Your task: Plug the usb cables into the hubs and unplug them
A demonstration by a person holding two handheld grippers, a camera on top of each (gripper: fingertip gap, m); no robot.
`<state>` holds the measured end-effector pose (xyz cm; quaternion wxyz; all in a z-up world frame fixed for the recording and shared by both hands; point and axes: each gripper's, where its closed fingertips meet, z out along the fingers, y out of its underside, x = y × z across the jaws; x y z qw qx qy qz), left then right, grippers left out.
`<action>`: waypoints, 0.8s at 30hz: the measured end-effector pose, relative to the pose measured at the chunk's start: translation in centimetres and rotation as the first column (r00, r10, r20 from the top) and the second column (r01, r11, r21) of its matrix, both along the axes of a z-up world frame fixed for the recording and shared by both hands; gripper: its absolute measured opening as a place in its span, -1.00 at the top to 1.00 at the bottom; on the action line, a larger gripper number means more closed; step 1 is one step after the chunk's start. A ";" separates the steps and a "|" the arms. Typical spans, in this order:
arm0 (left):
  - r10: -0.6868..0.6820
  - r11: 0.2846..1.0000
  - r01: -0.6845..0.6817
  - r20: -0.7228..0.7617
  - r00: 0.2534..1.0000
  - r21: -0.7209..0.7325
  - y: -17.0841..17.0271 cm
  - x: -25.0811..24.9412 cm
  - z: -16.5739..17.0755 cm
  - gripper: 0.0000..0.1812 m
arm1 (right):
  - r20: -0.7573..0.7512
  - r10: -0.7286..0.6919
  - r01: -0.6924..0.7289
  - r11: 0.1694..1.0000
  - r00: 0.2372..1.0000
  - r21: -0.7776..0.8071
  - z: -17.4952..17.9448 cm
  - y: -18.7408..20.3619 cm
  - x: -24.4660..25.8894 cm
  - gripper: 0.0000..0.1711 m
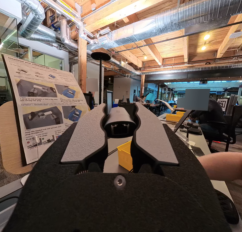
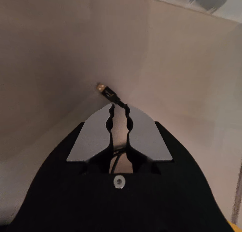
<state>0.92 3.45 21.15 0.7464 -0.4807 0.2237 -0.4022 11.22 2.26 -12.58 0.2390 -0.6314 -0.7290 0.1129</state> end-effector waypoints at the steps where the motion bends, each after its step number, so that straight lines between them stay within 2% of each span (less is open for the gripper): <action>1: -0.001 1.000 0.001 0.003 1.000 0.000 0.0 -0.1 0.0 0.60 | -0.009 0.021 -0.021 0.998 1.000 0.066 0.1 0.2 0.1 0.78; 3: -0.005 1.000 0.005 0.009 1.000 -0.003 0.1 -0.2 0.0 0.60 | 0.010 0.094 -0.094 0.974 0.996 0.208 -0.1 -0.1 0.3 0.72; 6: -0.011 1.000 0.011 0.015 1.000 -0.007 0.2 -0.2 -0.1 0.59 | 0.074 0.162 -0.178 0.856 0.984 0.485 0.0 0.2 0.2 0.72; 8: -0.014 1.000 0.014 0.011 1.000 -0.010 0.3 0.0 -0.1 0.59 | 0.107 0.127 -0.165 0.795 0.986 0.583 -0.1 0.5 0.0 0.70; 11: -0.012 1.000 0.012 0.002 1.000 -0.006 0.1 0.2 -0.1 0.59 | 0.075 0.030 -0.071 0.754 0.997 0.653 0.5 1.8 -0.1 0.64; 14: -0.012 1.000 0.012 0.001 1.000 -0.001 -0.1 0.2 0.0 0.59 | 0.078 -0.054 -0.022 0.672 0.995 0.740 1.5 4.0 0.5 0.62; 17: -0.015 1.000 0.015 0.004 1.000 -0.003 0.0 0.2 0.0 0.59 | 0.151 -0.068 -0.080 0.604 0.986 0.793 1.6 5.1 0.7 0.62; 24: -0.020 1.000 0.020 0.016 1.000 0.001 -0.2 -0.1 0.1 0.59 | 0.308 -0.066 -0.209 0.601 0.949 0.771 0.3 7.1 0.8 0.61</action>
